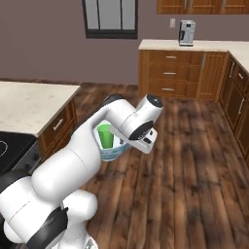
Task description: Place the cup inside the bowl on the dining table and move the bowl to any counter.
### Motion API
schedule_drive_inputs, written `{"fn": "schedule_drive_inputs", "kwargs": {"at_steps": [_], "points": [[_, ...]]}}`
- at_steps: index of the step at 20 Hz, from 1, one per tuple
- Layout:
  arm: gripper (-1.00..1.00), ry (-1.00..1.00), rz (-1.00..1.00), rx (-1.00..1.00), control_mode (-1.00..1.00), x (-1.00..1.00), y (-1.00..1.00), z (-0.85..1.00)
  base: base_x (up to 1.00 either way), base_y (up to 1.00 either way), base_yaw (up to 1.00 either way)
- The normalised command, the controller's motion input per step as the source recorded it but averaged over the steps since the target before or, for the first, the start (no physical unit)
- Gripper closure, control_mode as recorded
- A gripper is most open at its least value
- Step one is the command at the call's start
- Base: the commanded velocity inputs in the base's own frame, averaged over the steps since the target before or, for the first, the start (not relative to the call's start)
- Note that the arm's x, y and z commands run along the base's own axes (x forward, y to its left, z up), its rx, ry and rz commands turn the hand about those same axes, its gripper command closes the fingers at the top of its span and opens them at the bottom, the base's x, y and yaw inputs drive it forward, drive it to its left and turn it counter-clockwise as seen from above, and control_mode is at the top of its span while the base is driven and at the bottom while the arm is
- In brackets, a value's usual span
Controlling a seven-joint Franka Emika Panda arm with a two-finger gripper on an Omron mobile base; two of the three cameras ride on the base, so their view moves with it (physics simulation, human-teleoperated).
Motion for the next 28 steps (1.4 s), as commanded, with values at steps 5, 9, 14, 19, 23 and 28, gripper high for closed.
{"fn": "schedule_drive_inputs", "kwargs": {"at_steps": [5, 9, 14, 19, 23, 28], "points": [[1.0, 0.0, 0.0, 0.0, 1.0, 0.0, 0.0, 0.0, 0.65, -0.2, 0.0], [1.0, 0.0, 0.0, 0.0, 1.0, 0.0, 0.0, 0.0, 0.66, -0.19, 0.0], [1.0, 0.0, 0.0, 0.0, 1.0, 0.0, 0.0, 0.0, 0.64, -0.2, 0.0], [1.0, 0.0, 0.0, 0.0, 1.0, 0.0, 0.0, 0.0, 0.65, -0.22, 0.0], [1.0, 0.0, 0.0, 0.0, 1.0, 0.0, 0.0, 0.0, 0.65, -0.27, 0.0], [1.0, 0.0, 0.0, 0.0, 1.0, 0.0, 0.0, 0.0, 0.56, -0.4, -0.04]]}}
